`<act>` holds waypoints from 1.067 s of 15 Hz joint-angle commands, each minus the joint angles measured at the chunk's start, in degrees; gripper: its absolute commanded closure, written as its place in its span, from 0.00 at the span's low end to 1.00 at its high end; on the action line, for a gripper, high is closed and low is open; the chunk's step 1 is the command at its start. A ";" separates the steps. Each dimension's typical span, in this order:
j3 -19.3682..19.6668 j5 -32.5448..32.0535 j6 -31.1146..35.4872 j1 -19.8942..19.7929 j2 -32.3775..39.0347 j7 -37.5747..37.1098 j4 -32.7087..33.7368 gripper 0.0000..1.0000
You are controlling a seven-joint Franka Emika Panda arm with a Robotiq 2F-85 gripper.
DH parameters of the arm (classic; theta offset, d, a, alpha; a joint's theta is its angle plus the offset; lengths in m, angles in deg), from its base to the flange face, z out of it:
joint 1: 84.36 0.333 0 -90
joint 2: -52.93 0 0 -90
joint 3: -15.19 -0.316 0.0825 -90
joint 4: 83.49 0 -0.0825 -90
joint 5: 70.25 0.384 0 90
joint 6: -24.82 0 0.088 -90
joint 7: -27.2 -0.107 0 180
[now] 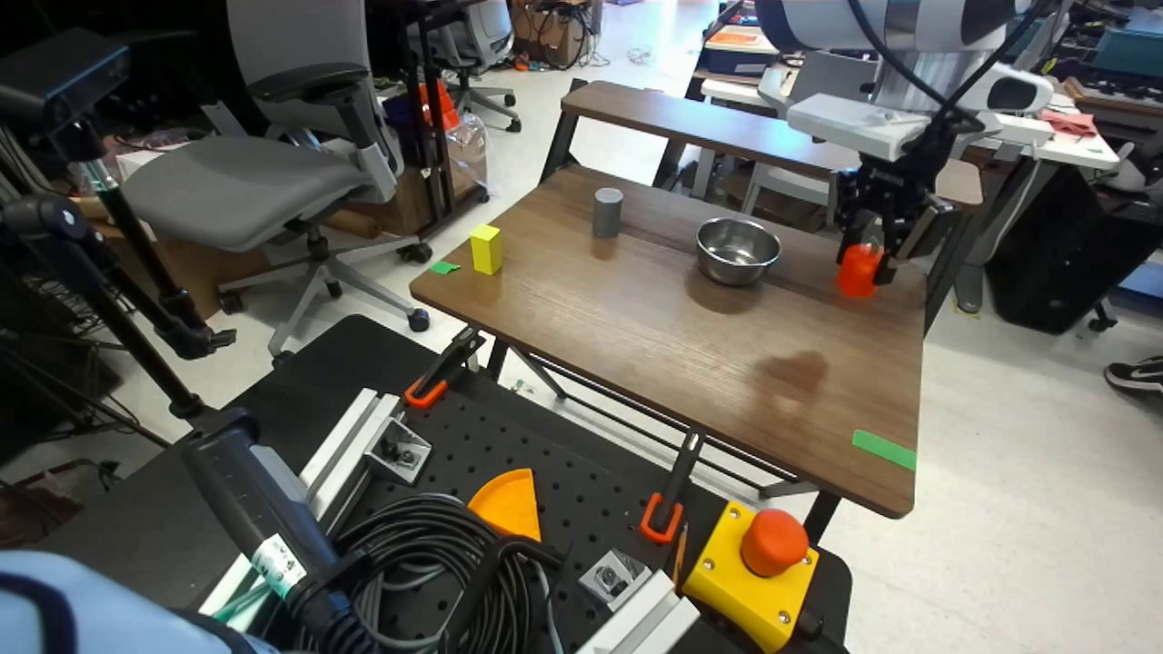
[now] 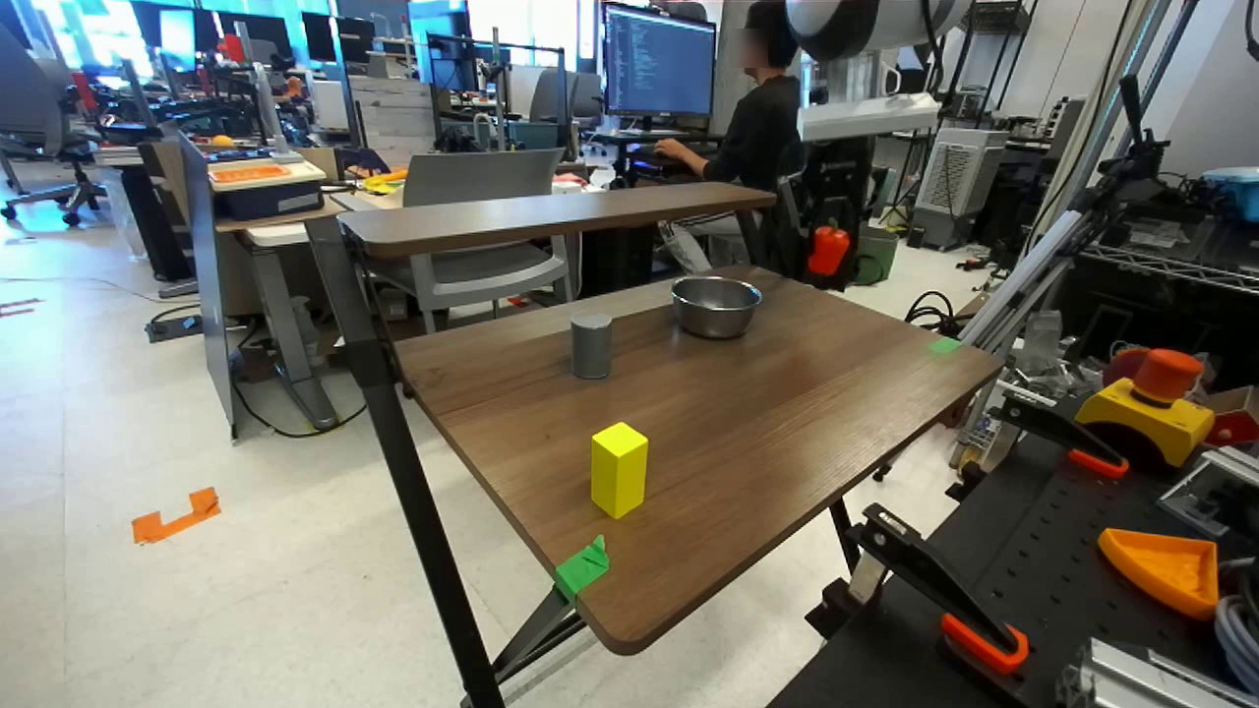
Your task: Pick up the bell pepper, then place it in the bowl
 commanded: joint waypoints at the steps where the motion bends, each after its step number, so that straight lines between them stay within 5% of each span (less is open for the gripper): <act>1: -2.83 1.81 0.29 0.87 -5.91 1.83 -3.66 0.71; 7: -7.79 5.90 -5.99 1.91 -4.08 1.55 2.19 0.71; 16: -8.01 7.05 -16.39 2.19 8.52 -1.07 18.66 0.71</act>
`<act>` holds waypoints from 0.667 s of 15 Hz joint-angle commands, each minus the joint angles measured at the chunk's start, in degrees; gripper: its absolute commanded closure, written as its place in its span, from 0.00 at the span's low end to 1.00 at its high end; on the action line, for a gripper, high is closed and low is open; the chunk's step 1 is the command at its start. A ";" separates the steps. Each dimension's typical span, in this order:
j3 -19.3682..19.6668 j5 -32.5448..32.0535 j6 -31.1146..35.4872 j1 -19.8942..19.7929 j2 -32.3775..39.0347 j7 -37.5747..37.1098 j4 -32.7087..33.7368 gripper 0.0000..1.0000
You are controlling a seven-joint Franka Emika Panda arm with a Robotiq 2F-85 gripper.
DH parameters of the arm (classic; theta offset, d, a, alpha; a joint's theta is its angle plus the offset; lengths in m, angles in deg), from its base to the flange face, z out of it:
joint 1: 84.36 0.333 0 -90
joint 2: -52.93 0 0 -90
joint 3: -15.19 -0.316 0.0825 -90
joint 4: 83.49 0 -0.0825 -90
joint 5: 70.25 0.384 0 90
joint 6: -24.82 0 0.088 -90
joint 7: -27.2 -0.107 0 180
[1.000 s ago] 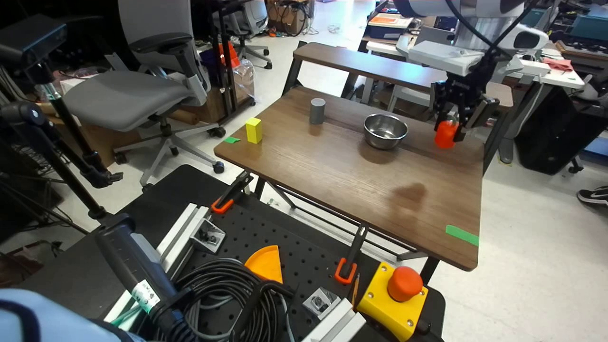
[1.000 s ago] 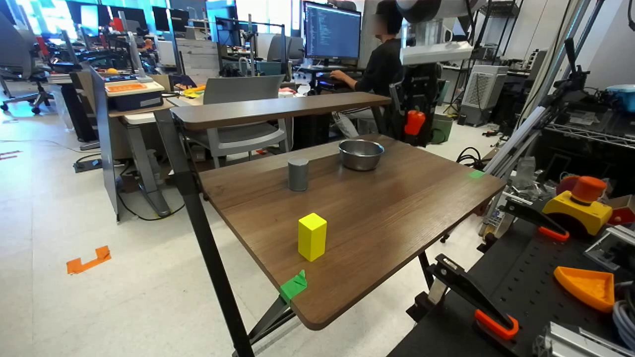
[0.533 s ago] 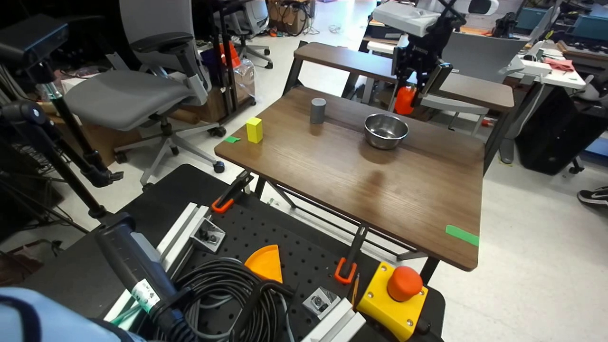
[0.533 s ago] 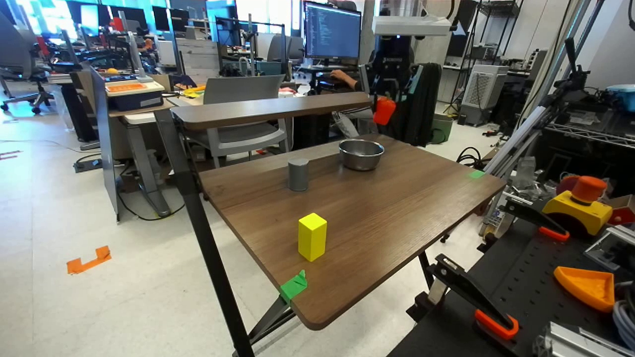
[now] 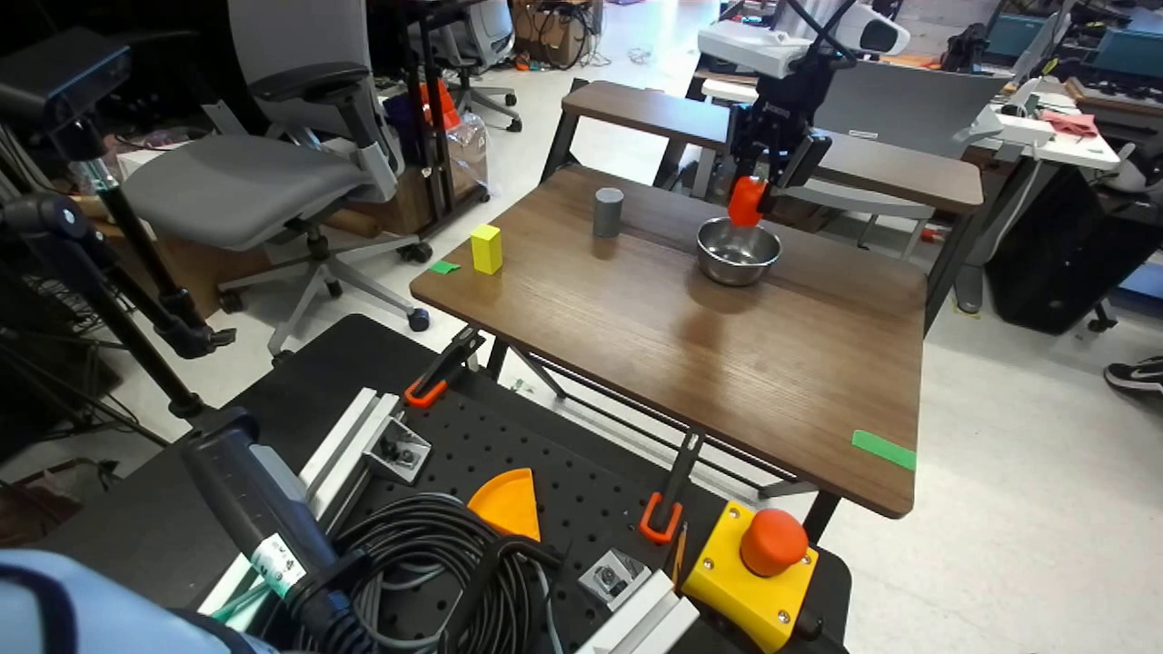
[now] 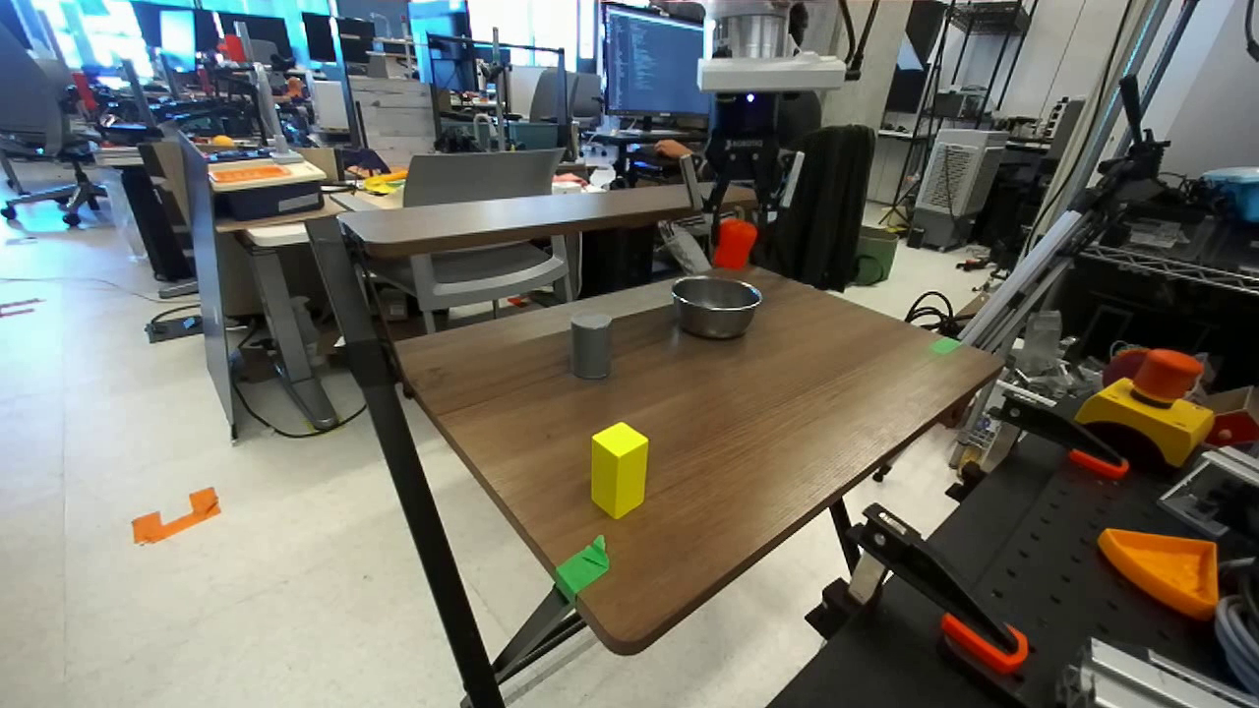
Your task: Pick up the bell pepper, then place it in the bowl
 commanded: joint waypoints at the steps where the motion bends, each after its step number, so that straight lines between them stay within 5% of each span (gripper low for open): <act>1: 0.46 1.32 -4.90 -0.12 6.86 -1.39 9.60 0.71; 10: 1.67 -0.16 -7.41 0.55 16.87 -5.58 20.19 0.71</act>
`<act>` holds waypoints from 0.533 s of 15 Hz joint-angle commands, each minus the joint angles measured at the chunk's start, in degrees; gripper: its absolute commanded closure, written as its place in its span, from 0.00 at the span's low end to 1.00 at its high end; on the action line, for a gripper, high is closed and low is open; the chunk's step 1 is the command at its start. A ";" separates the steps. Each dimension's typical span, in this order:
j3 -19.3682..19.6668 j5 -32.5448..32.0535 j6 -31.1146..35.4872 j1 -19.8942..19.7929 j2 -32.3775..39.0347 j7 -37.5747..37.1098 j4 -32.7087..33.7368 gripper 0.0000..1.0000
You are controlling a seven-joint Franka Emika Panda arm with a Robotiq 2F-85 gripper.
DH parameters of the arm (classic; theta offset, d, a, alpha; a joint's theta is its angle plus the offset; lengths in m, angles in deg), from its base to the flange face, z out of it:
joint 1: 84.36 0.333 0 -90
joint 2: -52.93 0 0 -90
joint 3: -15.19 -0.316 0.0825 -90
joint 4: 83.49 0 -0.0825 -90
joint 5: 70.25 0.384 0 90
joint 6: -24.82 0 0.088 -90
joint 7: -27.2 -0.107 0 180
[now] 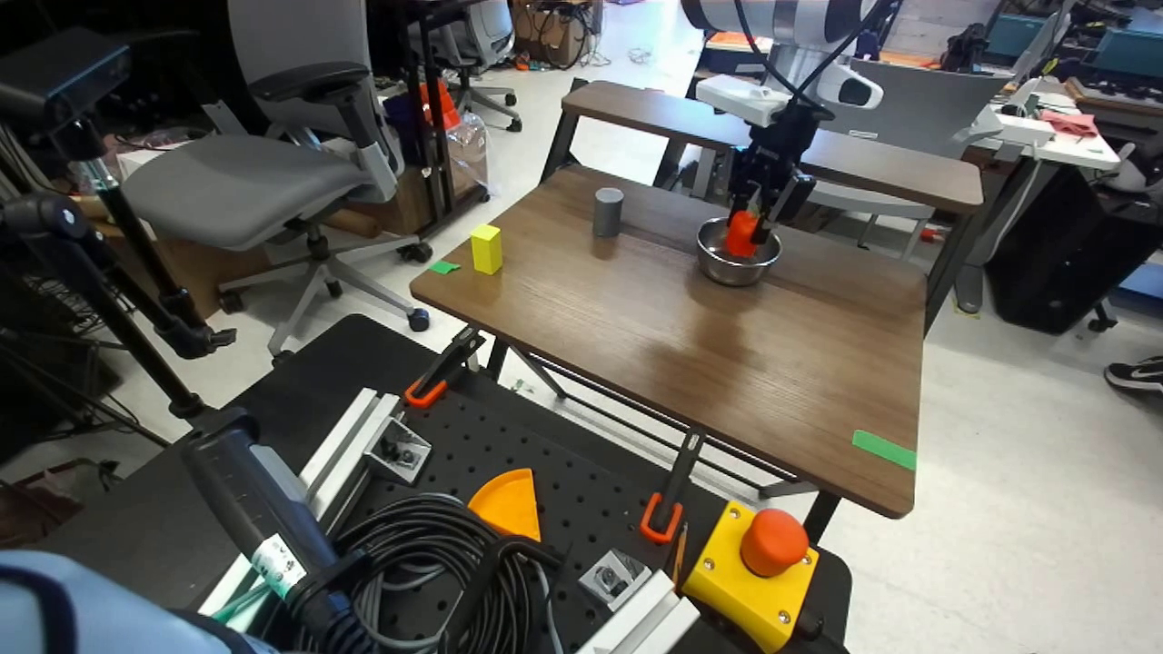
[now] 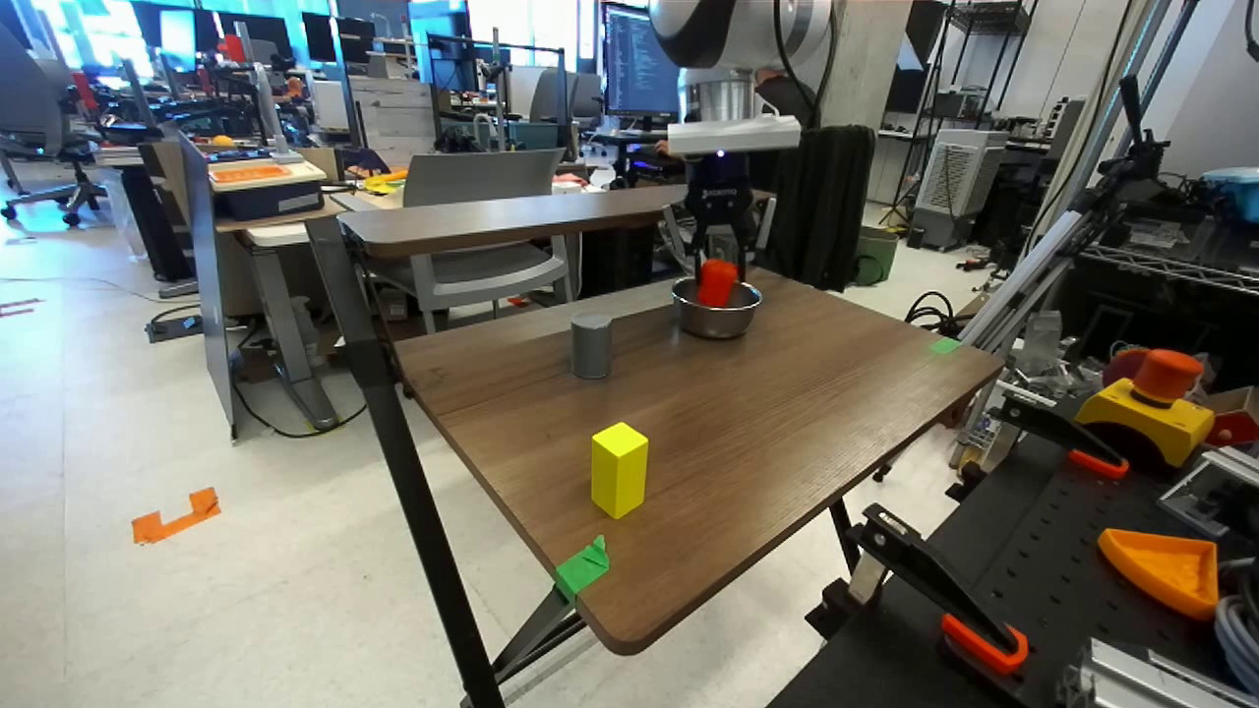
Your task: Pick up the bell pepper, then place it in the bowl
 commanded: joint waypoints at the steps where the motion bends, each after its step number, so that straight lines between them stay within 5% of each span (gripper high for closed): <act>1: 1.20 -0.26 -4.18 0.62 4.63 -1.96 6.58 0.71; 7: 0.95 -0.47 -5.48 0.89 4.13 -1.00 5.55 0.71; 8: 0.77 -0.44 -5.03 0.89 2.68 -0.32 3.81 0.21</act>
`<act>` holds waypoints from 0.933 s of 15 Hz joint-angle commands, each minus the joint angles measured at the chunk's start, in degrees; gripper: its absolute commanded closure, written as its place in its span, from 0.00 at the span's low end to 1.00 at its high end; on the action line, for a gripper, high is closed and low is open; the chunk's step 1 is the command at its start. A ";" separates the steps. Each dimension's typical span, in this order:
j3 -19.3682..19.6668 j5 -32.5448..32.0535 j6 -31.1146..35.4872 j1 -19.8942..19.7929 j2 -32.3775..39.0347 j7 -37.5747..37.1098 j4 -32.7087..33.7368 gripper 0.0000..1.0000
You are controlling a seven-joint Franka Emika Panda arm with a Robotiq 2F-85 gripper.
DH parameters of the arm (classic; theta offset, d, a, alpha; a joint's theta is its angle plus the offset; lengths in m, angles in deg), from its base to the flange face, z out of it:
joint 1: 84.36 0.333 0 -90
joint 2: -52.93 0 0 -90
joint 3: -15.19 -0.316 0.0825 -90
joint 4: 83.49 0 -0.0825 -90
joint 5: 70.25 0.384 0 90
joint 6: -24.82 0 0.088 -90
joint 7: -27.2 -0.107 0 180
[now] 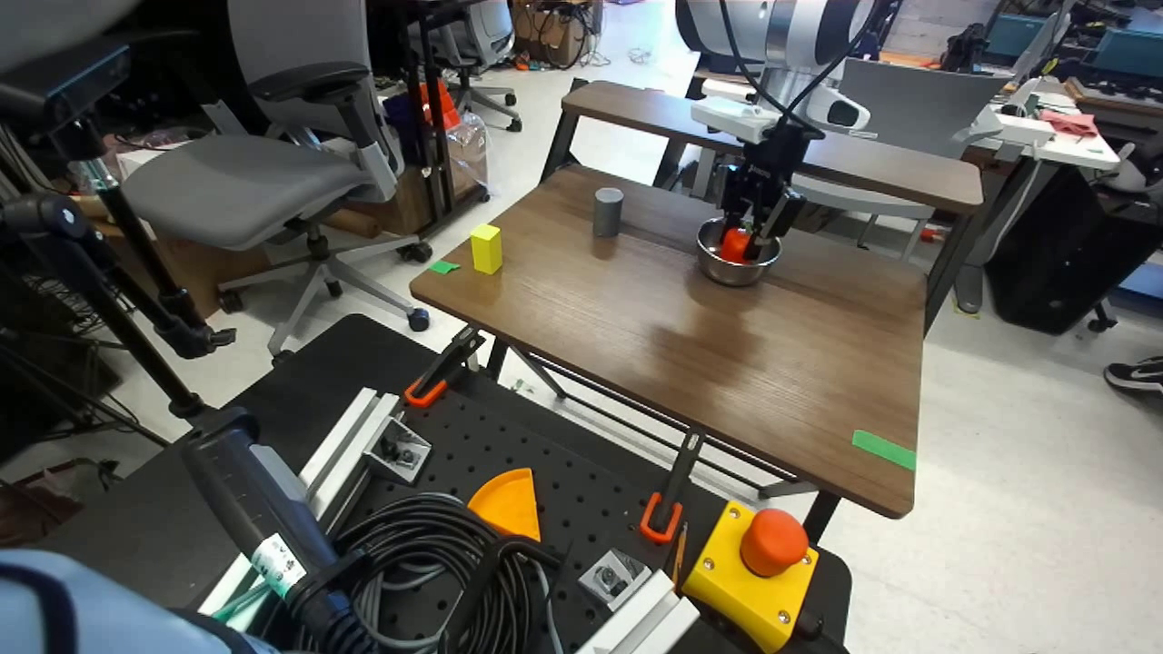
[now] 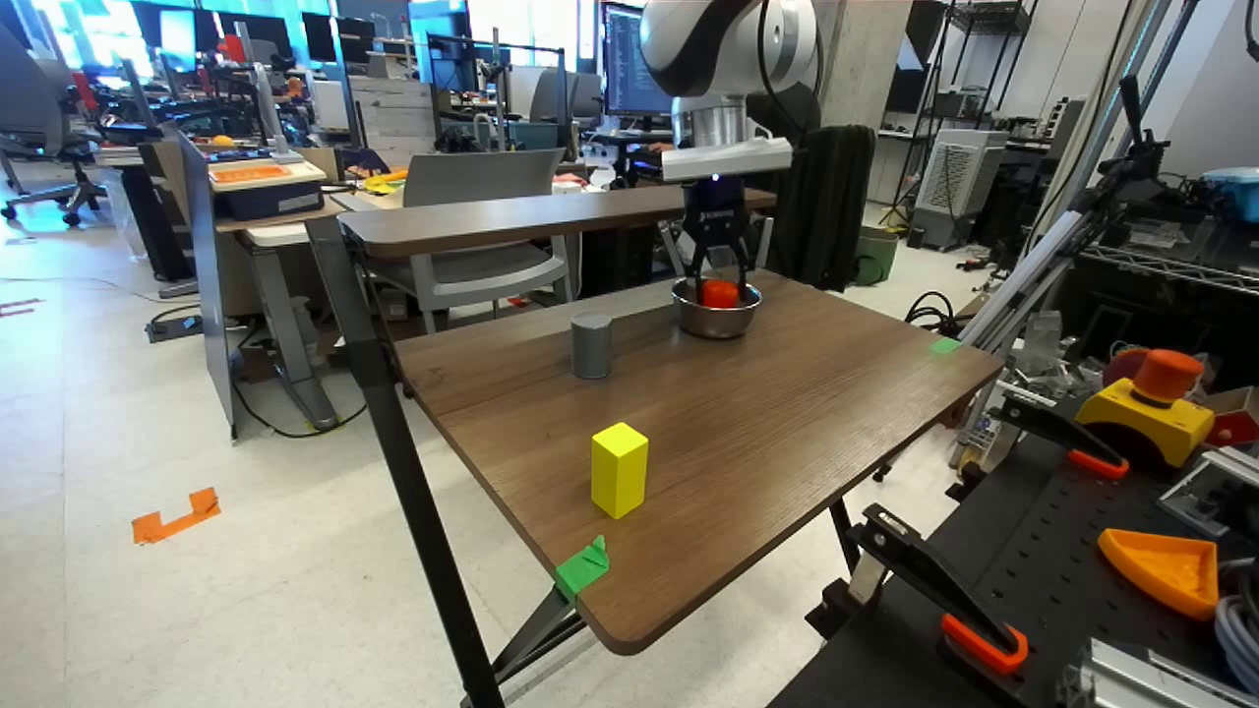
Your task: Pick up the bell pepper, then place it in the bowl
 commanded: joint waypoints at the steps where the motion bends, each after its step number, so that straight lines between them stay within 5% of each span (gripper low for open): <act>1: 0.26 -0.29 -1.27 0.57 -2.26 1.10 -1.38 0.19; 4: 0.26 -0.74 -1.74 0.76 -6.24 3.42 -5.74 0.01; 10: 0.58 -3.41 -2.23 0.16 -18.70 12.58 -20.49 0.00; 11: 0.26 -1.91 -3.11 0.18 -11.61 9.12 -11.74 0.00; 14: 0.37 -2.80 -3.10 -0.21 -16.68 11.43 -17.42 0.00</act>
